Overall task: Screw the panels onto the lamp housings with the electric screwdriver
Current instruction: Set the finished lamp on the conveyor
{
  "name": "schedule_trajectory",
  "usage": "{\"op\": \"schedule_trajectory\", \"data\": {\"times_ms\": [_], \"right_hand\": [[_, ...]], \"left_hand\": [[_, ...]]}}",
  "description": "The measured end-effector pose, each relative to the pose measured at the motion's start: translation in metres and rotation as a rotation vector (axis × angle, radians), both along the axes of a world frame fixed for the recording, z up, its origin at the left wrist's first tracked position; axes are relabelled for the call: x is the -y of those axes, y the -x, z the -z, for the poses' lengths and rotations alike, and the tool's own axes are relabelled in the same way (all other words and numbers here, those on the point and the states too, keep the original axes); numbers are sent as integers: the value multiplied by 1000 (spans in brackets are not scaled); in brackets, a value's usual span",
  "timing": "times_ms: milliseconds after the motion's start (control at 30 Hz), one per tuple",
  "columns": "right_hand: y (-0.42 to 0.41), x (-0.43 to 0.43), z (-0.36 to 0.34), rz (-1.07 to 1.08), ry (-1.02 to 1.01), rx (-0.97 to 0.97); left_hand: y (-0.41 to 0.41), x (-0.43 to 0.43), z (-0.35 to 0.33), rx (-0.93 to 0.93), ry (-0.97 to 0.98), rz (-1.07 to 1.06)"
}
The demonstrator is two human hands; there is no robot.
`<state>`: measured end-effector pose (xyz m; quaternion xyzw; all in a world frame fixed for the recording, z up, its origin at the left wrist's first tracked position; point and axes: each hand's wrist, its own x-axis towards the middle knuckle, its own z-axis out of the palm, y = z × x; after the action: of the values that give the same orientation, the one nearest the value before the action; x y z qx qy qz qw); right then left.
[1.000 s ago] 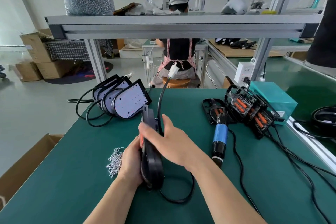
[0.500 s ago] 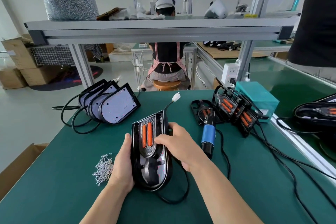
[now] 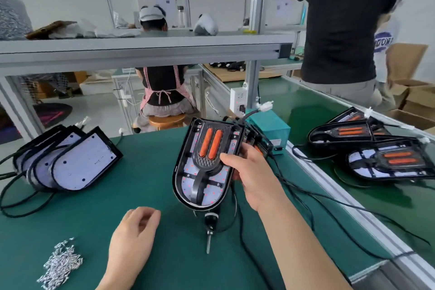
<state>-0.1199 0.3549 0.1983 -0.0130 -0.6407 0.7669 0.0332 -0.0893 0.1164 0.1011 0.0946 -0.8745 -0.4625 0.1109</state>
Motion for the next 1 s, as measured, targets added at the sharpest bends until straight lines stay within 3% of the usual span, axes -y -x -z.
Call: {"op": "schedule_trajectory", "data": {"times_ms": [167, 433, 667, 1000], "right_hand": [[0, -61, -2, 214, 63, -26], [9, -156, -1, 528, 91, -65], [35, -240, 15, 798, 45, 12], [61, -266, 61, 1068, -87, 96]], "left_hand": [[4, -15, -4, -11, 123, 9], [9, -18, -1, -67, 93, -21], [11, -21, 3, -105, 61, -26], [17, -20, 9, -78, -73, -52]]}}
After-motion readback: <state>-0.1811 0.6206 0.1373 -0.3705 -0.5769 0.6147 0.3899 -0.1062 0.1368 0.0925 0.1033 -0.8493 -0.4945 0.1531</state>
